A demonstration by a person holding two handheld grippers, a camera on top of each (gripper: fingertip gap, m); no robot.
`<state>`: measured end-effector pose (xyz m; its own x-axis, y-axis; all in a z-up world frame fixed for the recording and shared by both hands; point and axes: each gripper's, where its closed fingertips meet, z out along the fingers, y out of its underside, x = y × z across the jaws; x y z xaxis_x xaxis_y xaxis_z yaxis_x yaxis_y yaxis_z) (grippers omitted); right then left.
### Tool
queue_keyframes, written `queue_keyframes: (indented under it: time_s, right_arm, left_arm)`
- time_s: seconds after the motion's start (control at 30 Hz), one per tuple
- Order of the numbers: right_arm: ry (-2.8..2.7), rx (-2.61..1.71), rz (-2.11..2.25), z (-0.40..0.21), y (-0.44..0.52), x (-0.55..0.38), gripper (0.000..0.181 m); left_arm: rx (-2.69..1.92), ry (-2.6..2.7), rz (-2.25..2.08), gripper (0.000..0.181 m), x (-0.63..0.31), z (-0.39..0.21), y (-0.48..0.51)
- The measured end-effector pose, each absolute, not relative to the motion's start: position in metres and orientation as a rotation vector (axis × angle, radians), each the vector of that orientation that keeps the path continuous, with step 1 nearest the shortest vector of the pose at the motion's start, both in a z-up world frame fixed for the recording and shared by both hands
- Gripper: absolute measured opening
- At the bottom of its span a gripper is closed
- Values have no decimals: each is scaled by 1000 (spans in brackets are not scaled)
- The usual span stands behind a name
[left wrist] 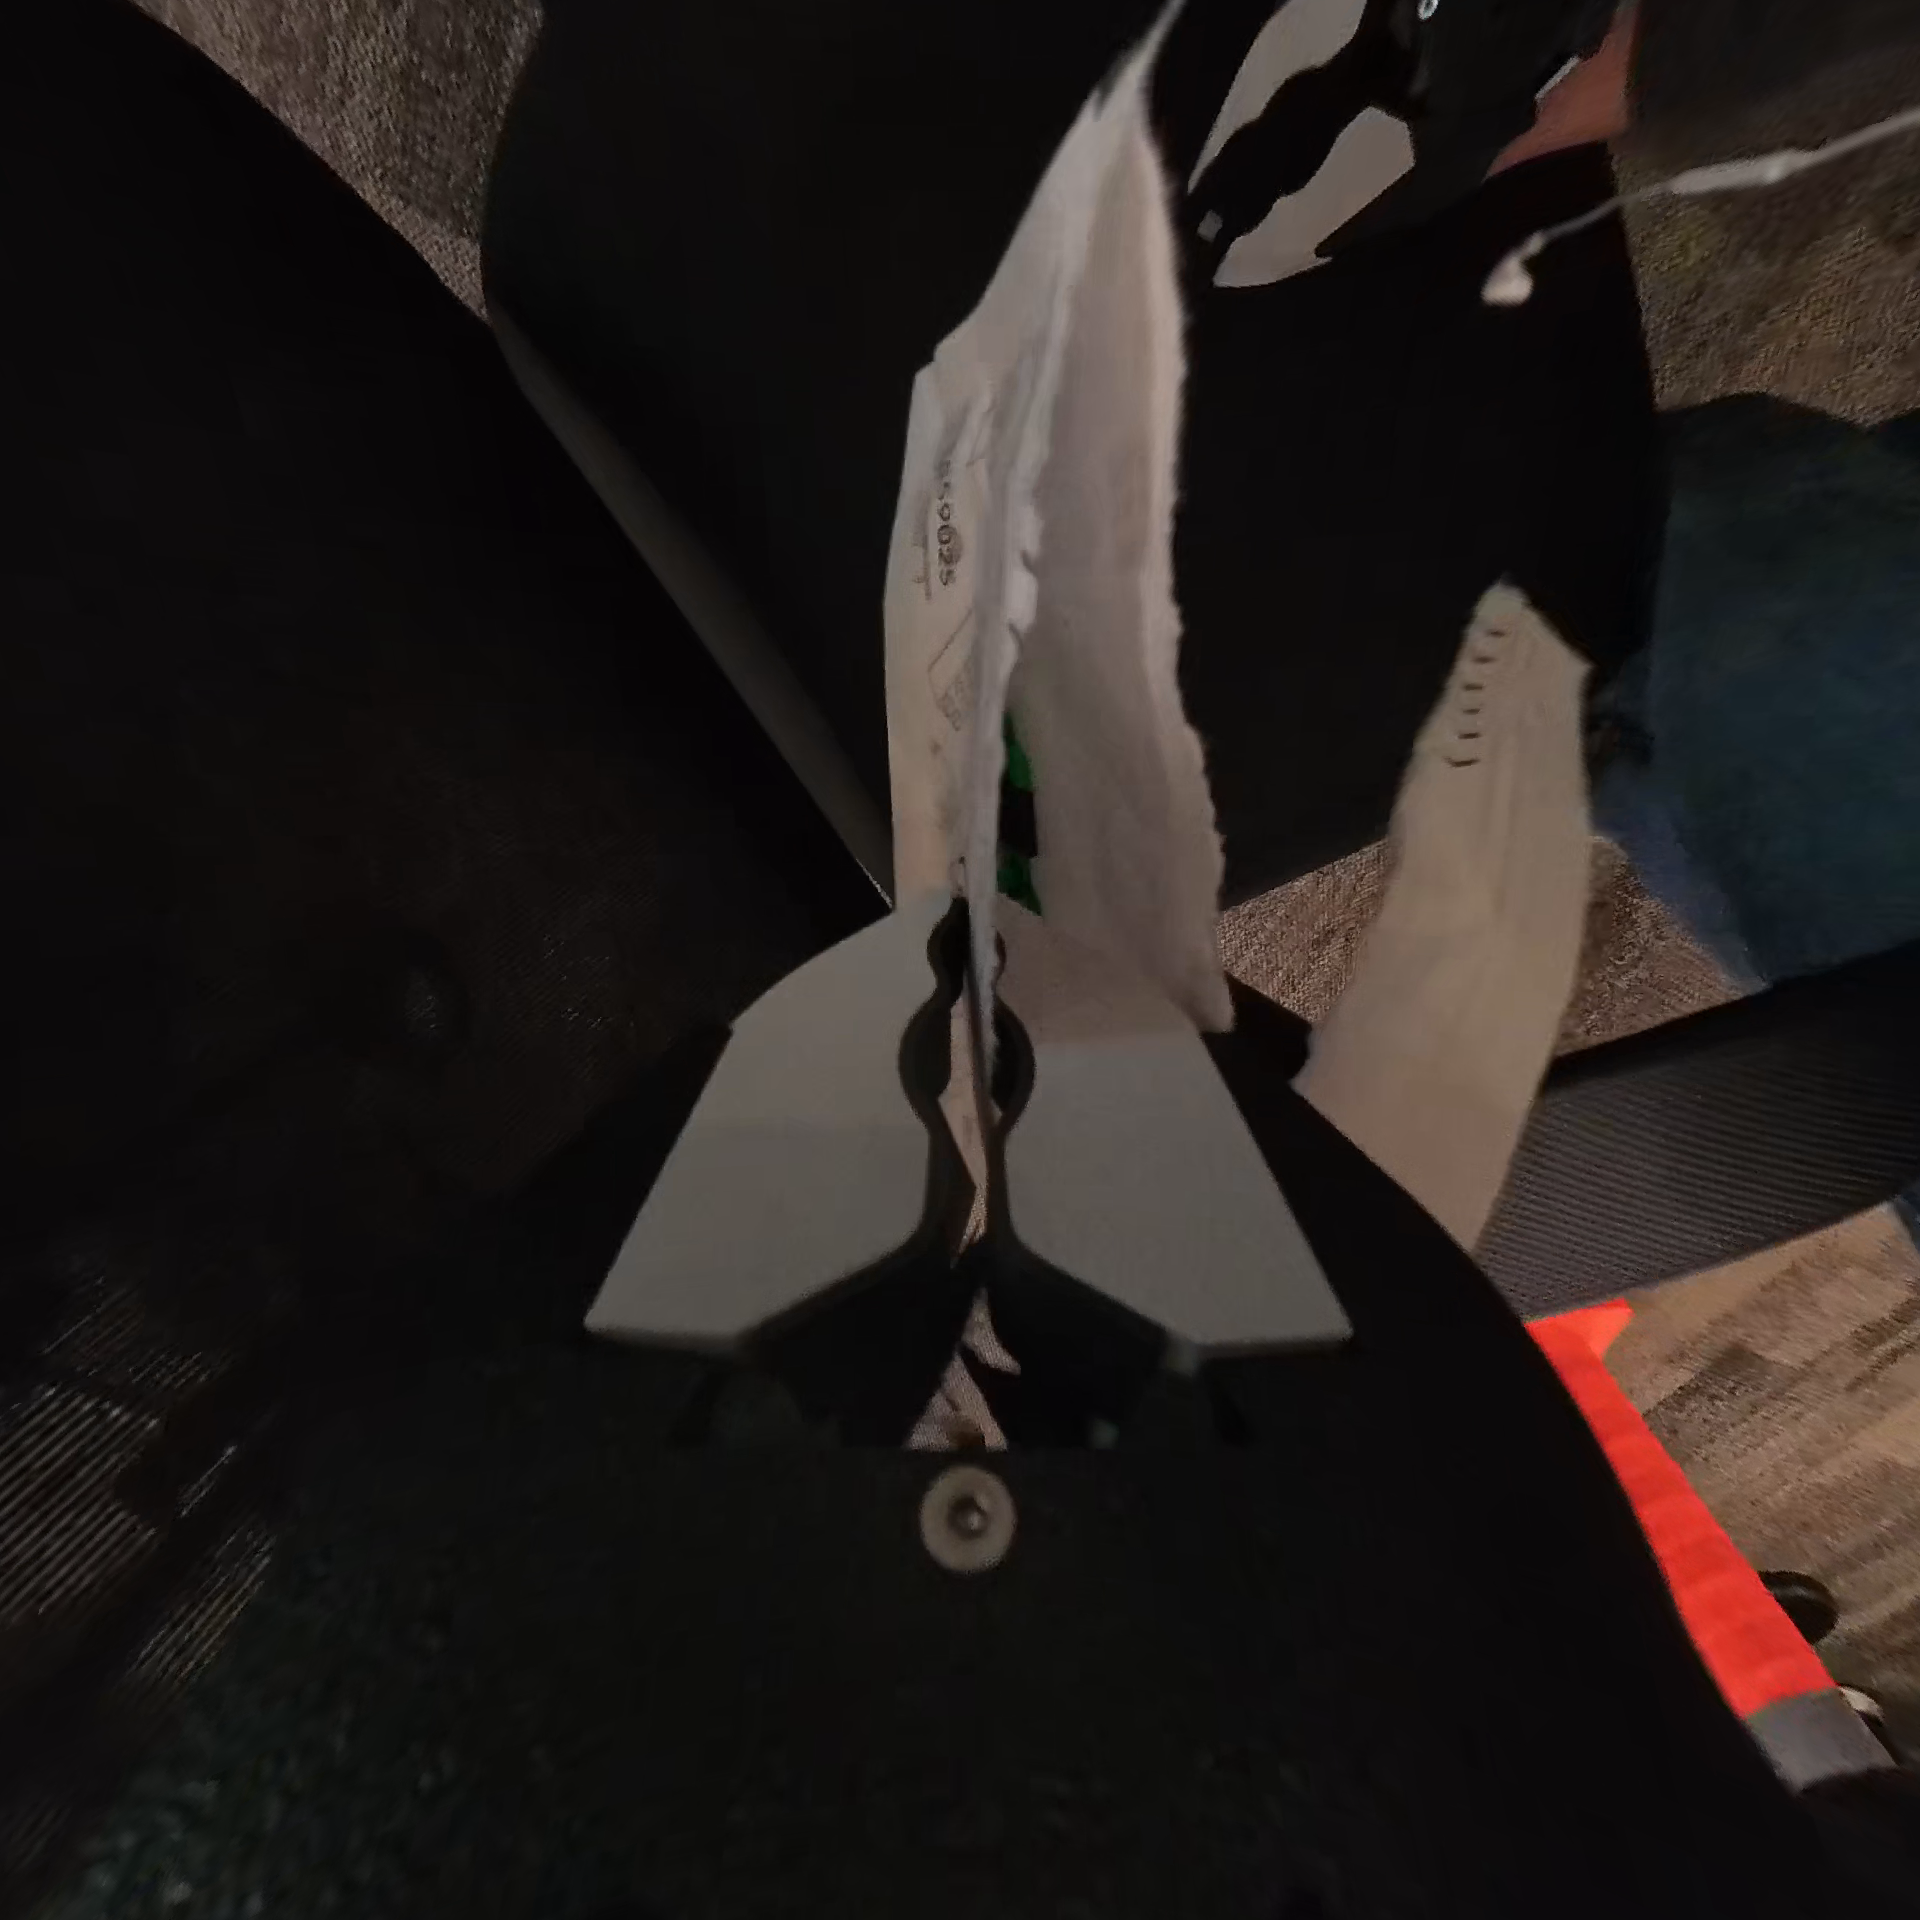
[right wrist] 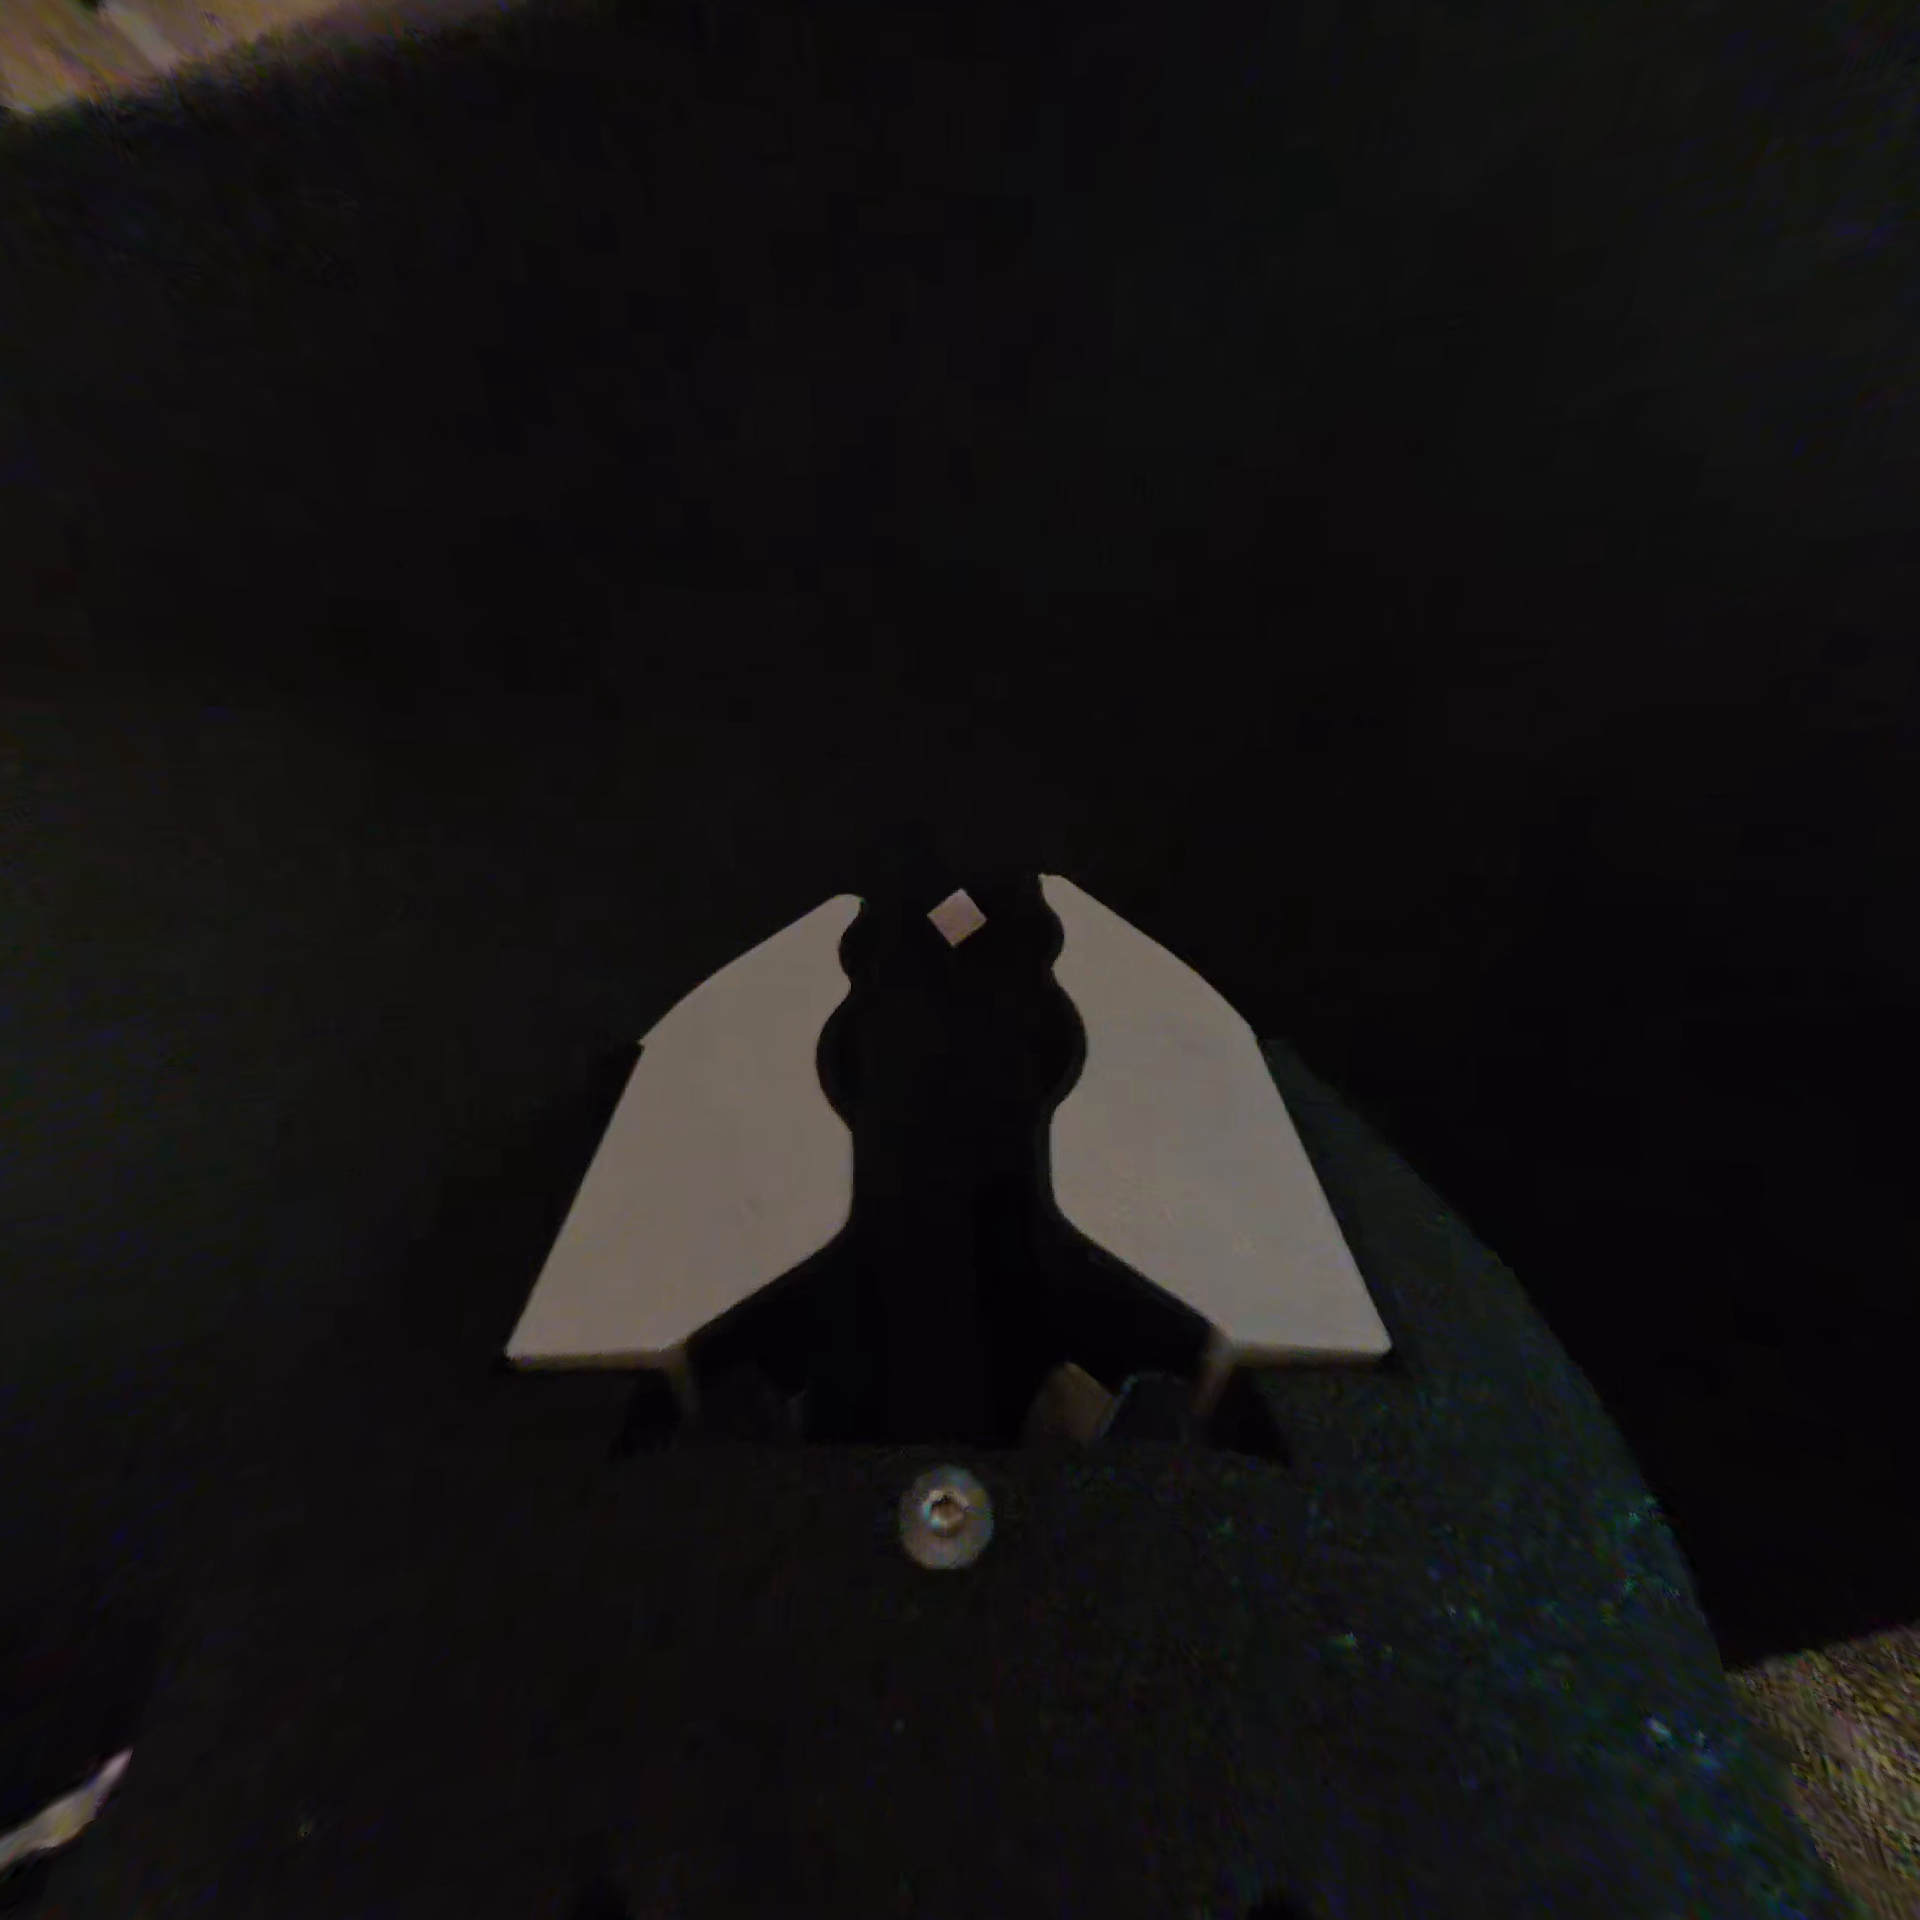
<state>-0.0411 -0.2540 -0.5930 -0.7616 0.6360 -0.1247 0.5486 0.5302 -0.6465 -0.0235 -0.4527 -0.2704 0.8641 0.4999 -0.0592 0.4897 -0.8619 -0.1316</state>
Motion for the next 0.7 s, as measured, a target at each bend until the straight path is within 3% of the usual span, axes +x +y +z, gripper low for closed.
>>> queue_keyframes:
  time_s: [0.5,0.6,0.7]
  right_arm:
    - [-2552,-1110,1087,-583,-247,-39,10]
    - [-2396,-1210,1175,-519,-228,-34,9]
    - [-2158,-1246,1228,-399,-189,-18,9]
  left_arm:
    - [-2905,-897,29,0,-11,-285,-467]
    - [-2895,-869,22,0,-9,-278,-461]
    - [-2866,-826,28,0,-14,-264,-449]
